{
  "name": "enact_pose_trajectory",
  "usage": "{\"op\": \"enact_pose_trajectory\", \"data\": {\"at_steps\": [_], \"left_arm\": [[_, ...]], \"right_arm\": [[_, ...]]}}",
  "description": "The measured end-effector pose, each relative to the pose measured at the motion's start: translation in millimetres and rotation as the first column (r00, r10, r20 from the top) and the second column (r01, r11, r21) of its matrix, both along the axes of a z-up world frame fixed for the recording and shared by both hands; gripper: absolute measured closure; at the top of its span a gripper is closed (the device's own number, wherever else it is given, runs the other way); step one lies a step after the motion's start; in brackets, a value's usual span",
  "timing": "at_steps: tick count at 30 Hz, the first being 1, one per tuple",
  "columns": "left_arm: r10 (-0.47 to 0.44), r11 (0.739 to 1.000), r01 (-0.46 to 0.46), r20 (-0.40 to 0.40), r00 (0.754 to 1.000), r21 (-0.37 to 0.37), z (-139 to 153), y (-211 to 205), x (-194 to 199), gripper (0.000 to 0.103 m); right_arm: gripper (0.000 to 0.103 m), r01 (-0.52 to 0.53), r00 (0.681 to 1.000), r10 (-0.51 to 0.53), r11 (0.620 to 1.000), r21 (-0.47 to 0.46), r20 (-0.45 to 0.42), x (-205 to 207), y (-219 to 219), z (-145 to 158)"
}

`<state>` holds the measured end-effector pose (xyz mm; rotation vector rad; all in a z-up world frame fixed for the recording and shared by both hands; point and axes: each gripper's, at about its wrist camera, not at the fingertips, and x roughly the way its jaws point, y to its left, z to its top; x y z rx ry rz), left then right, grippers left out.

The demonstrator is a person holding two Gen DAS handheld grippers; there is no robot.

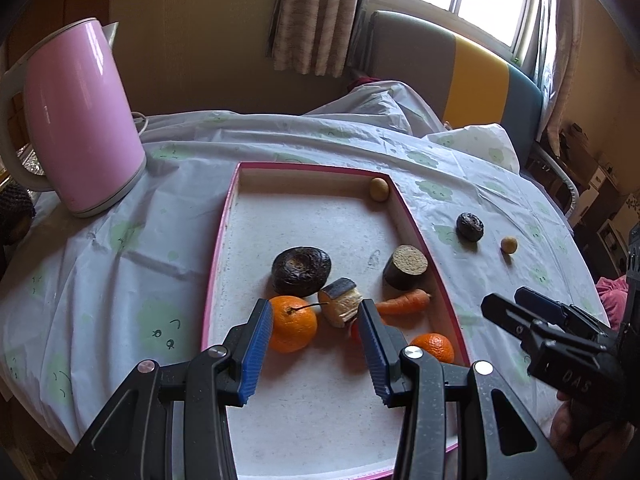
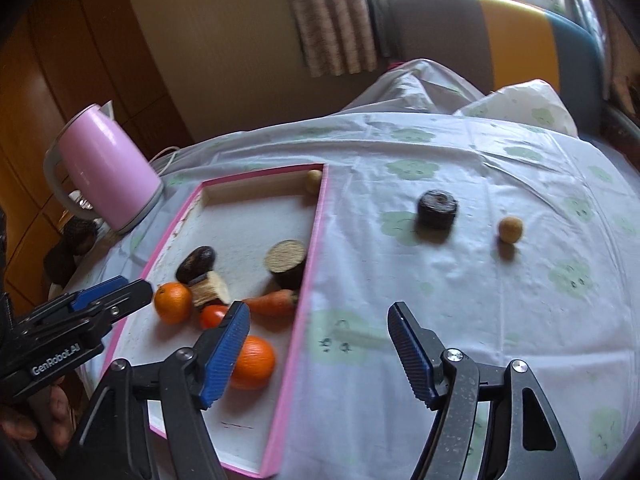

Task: Organize fruits
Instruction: 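Lower the large orange into the tray and open the right gripper, then grasp the small yellow fruit on the cloth with the right gripper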

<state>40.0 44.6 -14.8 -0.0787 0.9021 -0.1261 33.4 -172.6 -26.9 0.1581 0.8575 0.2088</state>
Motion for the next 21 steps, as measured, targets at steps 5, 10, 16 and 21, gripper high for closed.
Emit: {"op": "enact_pose_trajectory", "data": {"at_steps": [5,10,16,21], "left_arm": [[-0.034,0.999,0.034,0.007,0.999,-0.008,3,-11,1,0.058],[-0.074,0.997,0.074,0.001,0.997,-0.014,5,-27,6,0.058],[-0.122,0.992,0.122,-0.006,0.992,-0.036,7,-46,14,0.058],[-0.169,0.985,0.169,-0.013,0.985,-0.027,8,-68,23,0.058]], "right_arm": [[0.031,0.072,0.997,-0.072,0.997,0.004,-0.008,0,-27,-4],[0.058,0.151,0.988,-0.151,0.989,-0.003,-0.024,2,-55,-10],[0.068,0.211,0.977,-0.211,0.977,-0.018,-0.029,9,-84,-14],[0.068,0.234,0.972,-0.235,0.971,-0.053,-0.018,32,-98,-15]]}}
